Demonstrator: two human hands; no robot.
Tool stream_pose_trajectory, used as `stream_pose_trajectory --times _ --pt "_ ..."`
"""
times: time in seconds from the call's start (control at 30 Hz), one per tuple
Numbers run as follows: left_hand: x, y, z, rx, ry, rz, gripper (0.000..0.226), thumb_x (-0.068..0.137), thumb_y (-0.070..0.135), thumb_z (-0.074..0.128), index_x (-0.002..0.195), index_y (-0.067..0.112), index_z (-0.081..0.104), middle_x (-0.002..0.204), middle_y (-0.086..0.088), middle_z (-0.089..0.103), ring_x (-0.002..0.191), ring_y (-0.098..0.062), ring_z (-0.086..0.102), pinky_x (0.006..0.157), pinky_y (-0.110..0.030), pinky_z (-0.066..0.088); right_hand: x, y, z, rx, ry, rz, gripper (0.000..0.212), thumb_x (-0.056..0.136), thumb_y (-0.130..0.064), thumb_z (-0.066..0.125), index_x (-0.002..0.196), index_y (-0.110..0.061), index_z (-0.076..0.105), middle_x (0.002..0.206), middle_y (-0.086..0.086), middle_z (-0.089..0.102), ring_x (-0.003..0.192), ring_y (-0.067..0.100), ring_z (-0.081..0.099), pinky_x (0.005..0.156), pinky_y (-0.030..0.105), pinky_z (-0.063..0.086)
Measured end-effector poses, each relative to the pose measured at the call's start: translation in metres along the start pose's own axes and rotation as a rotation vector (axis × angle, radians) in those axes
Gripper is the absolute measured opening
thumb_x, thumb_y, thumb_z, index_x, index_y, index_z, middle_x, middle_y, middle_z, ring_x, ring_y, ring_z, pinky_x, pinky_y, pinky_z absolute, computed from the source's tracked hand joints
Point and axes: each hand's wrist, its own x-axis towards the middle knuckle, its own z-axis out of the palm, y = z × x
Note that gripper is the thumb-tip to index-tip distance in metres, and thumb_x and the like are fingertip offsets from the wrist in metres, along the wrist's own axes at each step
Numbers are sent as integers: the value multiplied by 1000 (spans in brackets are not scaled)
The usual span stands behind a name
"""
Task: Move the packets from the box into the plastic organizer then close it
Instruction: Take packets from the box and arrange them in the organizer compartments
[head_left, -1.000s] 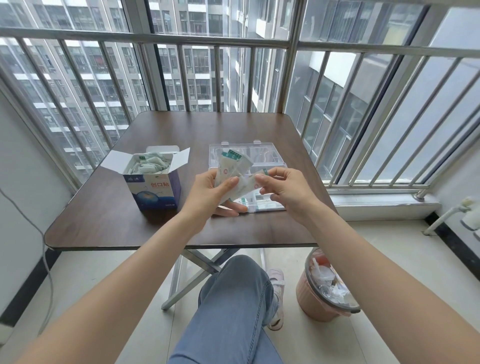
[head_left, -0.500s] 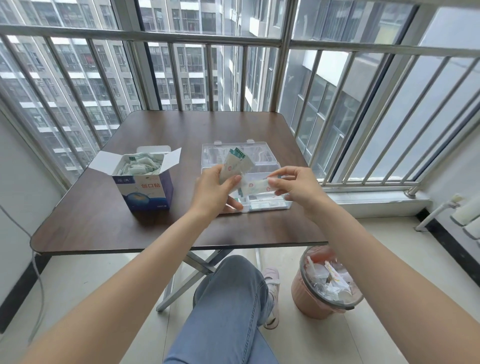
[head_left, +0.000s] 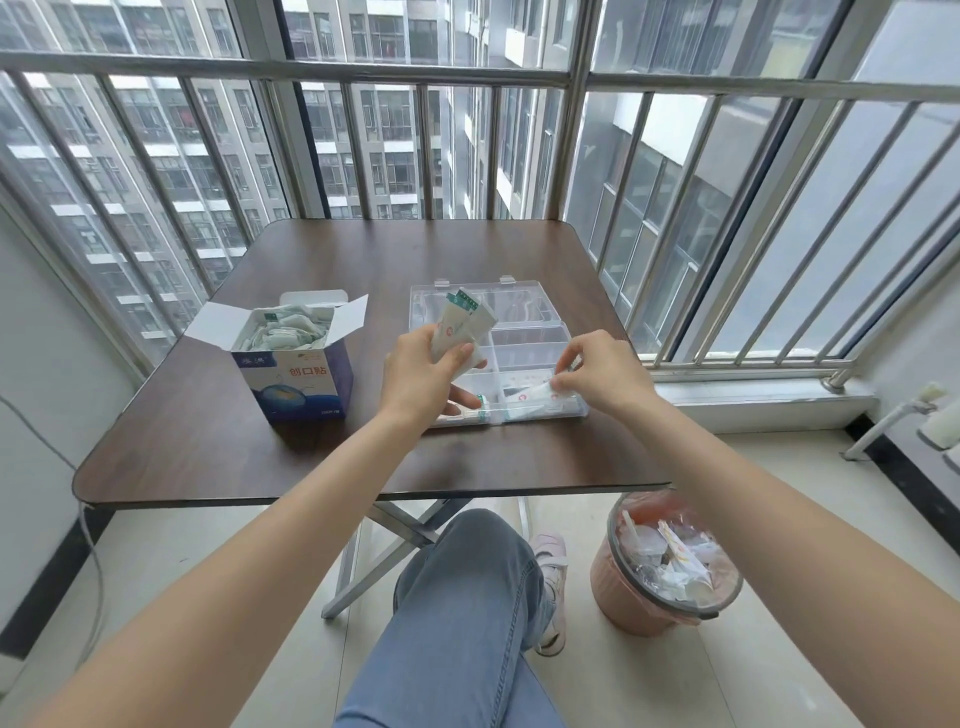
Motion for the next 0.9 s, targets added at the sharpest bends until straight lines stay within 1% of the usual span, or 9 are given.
stream_pose_trajectory --times 0.17,0.3,0.4,0.5,0.6,0.7,0.73,0.8,0.9 --pt "-1 -1 0 18 -19 10 13 95 14 54 108 14 56 91 -2 71 45 -16 65 39 -20 46 -8 -8 5 -240 60 -57 6 82 -23 67 87 -20 66 98 3 67 96 26 60 69 27 34" --pt "-3 -1 0 9 -40 10 12 95 15 54 107 13 56 89 0 71 45 -17 64 39 -20 45 -11 -11 9 -342 103 -115 10 86 -20 61 92 -18 70 98 7 69 95 29 62 67 26 35" --pt "-5 -1 -1 -25 -80 8 8 95 16 55 101 20 57 89 -1 72 46 -18 65 40 -19 47 -16 -14 10 -350 96 -158 22 92 -31 55 100 -19 71 100 9 69 98 30 61 69 28 35" --pt "-7 0 -3 -91 -111 -20 7 95 17 56 100 22 58 90 0 72 47 -16 64 40 -18 47 -20 -14 12 -356 77 -207 29 96 -40 45 104 -21 65 105 5 68 101 29 60 70 31 34" --pt "-9 2 -6 -152 -112 -50 6 95 19 56 100 21 58 85 5 71 45 -10 63 41 -17 45 -24 -14 11 -371 41 -249 35 98 -45 38 94 -18 61 100 4 67 96 29 59 68 31 33" --pt "-10 1 -12 -166 -108 -64 14 95 20 56 108 16 58 85 6 71 44 -9 62 40 -16 45 -27 -15 10 -412 -36 -259 48 99 -49 32 63 -19 47 81 0 58 87 28 57 65 31 33" --pt "-10 1 -14 -162 -110 -68 18 94 20 56 111 14 58 86 6 72 45 -9 62 39 -16 46 -28 -16 10 -407 -60 -246 52 99 -49 31 59 -18 43 76 -2 52 83 28 55 64 31 33" --pt "-11 0 -18 -153 -120 -71 21 94 21 56 114 13 57 87 5 72 45 -9 62 39 -16 45 -28 -19 9 -385 -80 -243 53 99 -49 31 62 -16 52 76 -2 50 80 26 51 65 31 34" --pt "-13 0 -24 -119 -150 -79 22 93 21 57 114 13 57 88 4 72 43 -8 60 40 -16 46 -27 -26 6 -239 29 -242 48 98 -44 36 88 -11 69 98 4 63 93 25 58 71 33 39"
